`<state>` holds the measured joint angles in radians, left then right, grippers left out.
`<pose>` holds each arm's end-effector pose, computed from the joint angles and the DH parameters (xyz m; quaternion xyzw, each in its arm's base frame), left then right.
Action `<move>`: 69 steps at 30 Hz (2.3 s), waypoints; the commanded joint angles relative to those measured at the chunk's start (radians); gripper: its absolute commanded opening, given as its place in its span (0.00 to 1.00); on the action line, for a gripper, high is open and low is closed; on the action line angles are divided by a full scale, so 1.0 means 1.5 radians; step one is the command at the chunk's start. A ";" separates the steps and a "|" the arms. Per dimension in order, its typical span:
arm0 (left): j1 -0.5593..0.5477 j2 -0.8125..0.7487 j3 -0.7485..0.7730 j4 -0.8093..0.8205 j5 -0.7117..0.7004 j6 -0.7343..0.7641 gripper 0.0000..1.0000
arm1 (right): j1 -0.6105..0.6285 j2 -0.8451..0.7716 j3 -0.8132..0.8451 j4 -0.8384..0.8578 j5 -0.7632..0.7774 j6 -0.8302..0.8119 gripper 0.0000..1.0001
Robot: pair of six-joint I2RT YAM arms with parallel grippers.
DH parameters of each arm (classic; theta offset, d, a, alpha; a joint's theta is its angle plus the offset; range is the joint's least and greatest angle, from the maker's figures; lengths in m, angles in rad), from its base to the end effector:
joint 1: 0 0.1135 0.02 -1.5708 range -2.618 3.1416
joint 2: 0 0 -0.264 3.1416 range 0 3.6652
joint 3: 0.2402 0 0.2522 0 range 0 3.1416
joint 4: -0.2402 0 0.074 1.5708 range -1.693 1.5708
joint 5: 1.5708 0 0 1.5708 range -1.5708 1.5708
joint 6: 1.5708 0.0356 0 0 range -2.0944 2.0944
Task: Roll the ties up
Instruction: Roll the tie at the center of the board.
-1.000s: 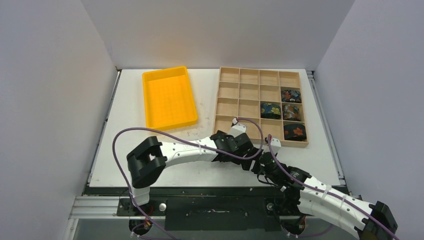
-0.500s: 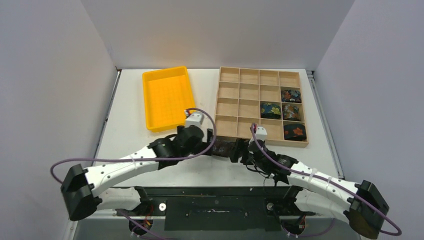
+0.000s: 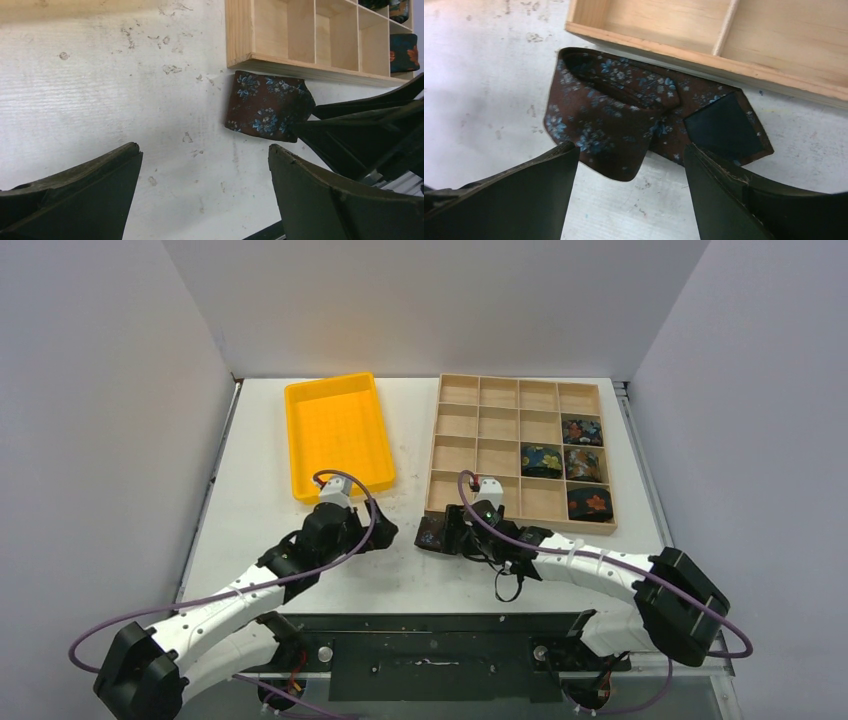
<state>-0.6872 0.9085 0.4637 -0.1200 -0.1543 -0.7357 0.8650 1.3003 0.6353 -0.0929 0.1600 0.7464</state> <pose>0.1556 -0.1206 0.2120 -0.0583 0.8724 -0.2627 0.4081 0.1720 0.1931 0.1889 -0.0227 0.9159 0.2334 0.3259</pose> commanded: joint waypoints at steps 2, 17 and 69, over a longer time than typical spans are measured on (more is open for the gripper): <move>0.011 0.033 0.009 0.095 0.048 -0.001 0.97 | -0.038 0.020 0.006 0.030 0.011 -0.017 0.77; 0.014 0.120 -0.024 0.282 0.145 -0.011 1.00 | -0.117 0.009 -0.081 0.057 -0.048 -0.021 0.73; -0.034 0.501 0.147 0.332 0.237 -0.236 0.90 | -0.198 -0.008 -0.222 0.097 -0.120 0.033 0.65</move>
<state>-0.7326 1.6424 0.6430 0.3904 0.2291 -1.0706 0.5755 1.2522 0.3500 0.2157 -0.0383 0.7879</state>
